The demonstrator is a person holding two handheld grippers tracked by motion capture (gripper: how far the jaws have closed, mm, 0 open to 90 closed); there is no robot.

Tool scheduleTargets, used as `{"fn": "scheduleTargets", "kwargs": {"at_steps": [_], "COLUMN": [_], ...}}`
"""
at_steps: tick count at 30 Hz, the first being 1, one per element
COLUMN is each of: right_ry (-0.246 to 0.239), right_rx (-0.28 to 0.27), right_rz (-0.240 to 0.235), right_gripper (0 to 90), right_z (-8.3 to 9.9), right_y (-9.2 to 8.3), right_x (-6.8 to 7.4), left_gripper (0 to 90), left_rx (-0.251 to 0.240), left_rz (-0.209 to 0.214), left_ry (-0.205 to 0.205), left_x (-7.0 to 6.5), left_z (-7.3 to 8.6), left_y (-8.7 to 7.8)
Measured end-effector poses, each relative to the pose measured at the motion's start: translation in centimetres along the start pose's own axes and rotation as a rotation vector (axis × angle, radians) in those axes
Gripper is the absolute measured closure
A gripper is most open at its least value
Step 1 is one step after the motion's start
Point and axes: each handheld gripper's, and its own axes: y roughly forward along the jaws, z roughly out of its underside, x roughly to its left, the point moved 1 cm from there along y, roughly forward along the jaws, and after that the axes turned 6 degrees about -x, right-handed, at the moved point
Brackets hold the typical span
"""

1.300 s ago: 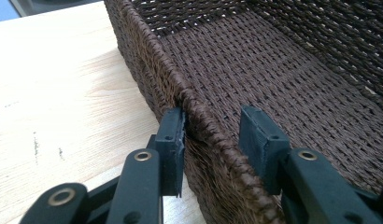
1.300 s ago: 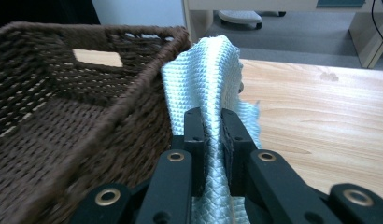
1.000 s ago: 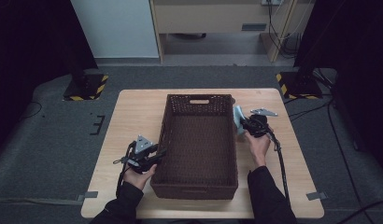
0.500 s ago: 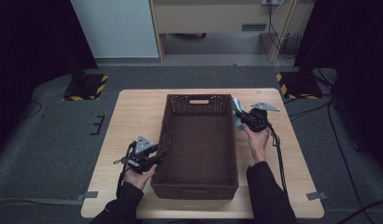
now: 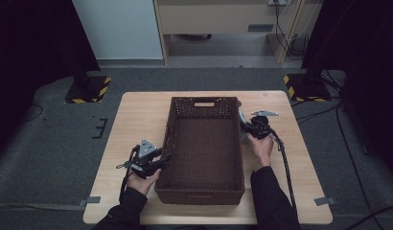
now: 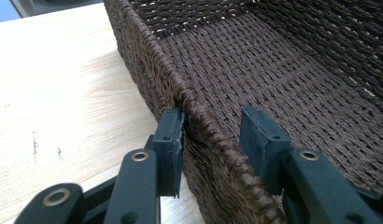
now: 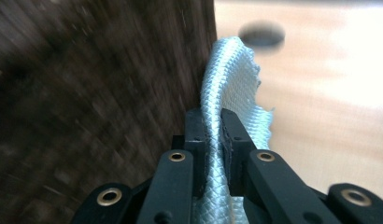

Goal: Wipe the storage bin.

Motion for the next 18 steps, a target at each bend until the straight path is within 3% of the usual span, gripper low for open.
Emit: {"fn": "scheduleTargets", "kwargs": {"at_steps": [3,5,9,11,14,18], "right_ry": [0.006,0.001,0.025,0.023,0.002,-0.003], "right_rx": [0.007,-0.023,-0.185,-0.234,-0.243,-0.183], "right_rz": [-0.024,-0.029,-0.076,-0.099,-0.110,-0.084], "right_gripper": [83.9,83.9,83.9,83.9,83.9,83.9], "right_z": [0.1,-0.6,-2.6,-3.5,-4.0,-3.1], "right_y": [0.1,-0.4,-2.8,-3.8,-4.2,-3.2], "right_x": [0.3,0.5,0.5,0.6,0.8,0.6], "left_gripper": [59.1,59.1,59.3,59.8,60.5,61.8], "left_rx": [0.000,0.000,-0.001,-0.001,-0.002,-0.003], "left_rz": [0.000,-0.001,-0.002,-0.008,-0.012,-0.027], "left_ry": [0.000,0.000,-0.005,-0.007,-0.011,-0.006], "left_x": [0.0,0.0,0.0,-0.1,-0.1,-0.2], "left_z": [0.0,0.0,0.0,0.0,0.0,-0.1], "left_y": [0.0,0.0,0.0,0.0,0.0,0.0]}}
